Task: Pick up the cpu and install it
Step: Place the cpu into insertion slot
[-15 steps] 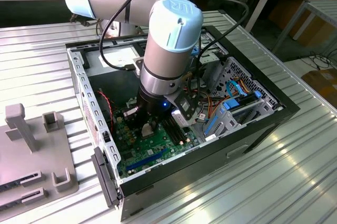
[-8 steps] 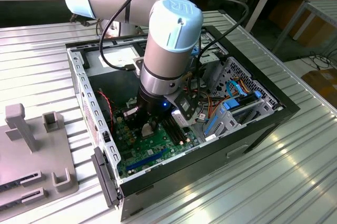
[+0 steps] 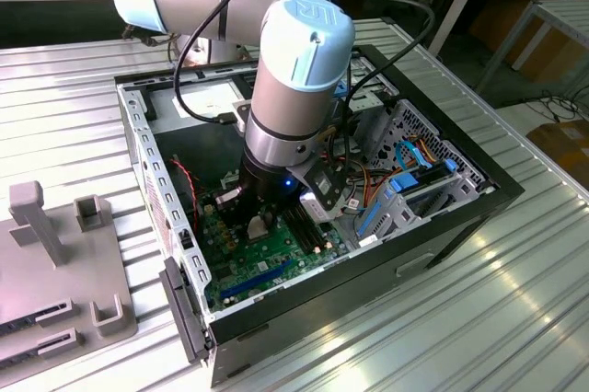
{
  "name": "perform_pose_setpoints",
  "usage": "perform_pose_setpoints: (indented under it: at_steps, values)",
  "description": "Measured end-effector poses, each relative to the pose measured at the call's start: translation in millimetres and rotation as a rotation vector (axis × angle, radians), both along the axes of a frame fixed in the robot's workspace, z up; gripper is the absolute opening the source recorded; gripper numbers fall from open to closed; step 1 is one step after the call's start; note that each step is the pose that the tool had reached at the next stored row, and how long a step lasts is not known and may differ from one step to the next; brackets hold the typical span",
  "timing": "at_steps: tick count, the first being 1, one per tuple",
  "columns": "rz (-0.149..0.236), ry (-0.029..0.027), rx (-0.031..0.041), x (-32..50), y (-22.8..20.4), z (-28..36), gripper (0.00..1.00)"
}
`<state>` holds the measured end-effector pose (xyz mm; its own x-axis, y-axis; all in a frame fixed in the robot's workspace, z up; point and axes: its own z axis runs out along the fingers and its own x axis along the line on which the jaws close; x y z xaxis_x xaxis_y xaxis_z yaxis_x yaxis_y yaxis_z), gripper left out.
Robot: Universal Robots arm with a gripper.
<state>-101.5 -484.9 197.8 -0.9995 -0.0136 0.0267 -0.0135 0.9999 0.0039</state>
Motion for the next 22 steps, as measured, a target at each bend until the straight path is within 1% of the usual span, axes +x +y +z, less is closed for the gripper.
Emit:
perform_pose_setpoints:
  at_steps: [22]
  values:
    - [0.0, -0.0001, 0.0, 0.0, 0.0, -0.5, 0.47]
